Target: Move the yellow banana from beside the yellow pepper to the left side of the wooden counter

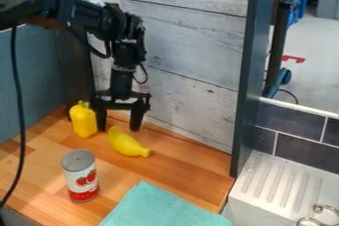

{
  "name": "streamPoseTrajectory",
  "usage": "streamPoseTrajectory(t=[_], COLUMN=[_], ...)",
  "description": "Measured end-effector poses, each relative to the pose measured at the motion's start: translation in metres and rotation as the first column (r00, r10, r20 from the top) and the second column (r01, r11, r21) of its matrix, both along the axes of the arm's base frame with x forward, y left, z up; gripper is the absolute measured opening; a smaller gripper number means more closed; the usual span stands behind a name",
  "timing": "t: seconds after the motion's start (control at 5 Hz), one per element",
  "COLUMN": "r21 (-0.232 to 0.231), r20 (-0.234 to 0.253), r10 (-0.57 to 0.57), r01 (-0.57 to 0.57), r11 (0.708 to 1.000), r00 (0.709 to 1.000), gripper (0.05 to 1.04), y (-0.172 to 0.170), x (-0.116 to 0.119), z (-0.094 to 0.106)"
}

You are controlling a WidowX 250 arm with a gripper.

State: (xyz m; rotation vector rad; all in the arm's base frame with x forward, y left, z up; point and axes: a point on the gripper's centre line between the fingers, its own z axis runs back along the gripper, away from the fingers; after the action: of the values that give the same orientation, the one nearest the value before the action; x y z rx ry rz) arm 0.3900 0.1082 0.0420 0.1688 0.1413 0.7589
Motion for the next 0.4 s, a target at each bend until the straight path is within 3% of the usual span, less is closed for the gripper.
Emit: streamPoseTrajectory(t=[0.2, 0.4], r21=[0.011, 0.022], r20=[0.005, 0.051], r10=[0.01, 0.061], r01=[-0.011, -0.063], r11=[1.0, 0.998], r00=[1.0, 0.997], gripper=[1.0, 0.96], y=[0.001, -0.001], x=[0.0, -0.006], z=[-0.009, -0.031])
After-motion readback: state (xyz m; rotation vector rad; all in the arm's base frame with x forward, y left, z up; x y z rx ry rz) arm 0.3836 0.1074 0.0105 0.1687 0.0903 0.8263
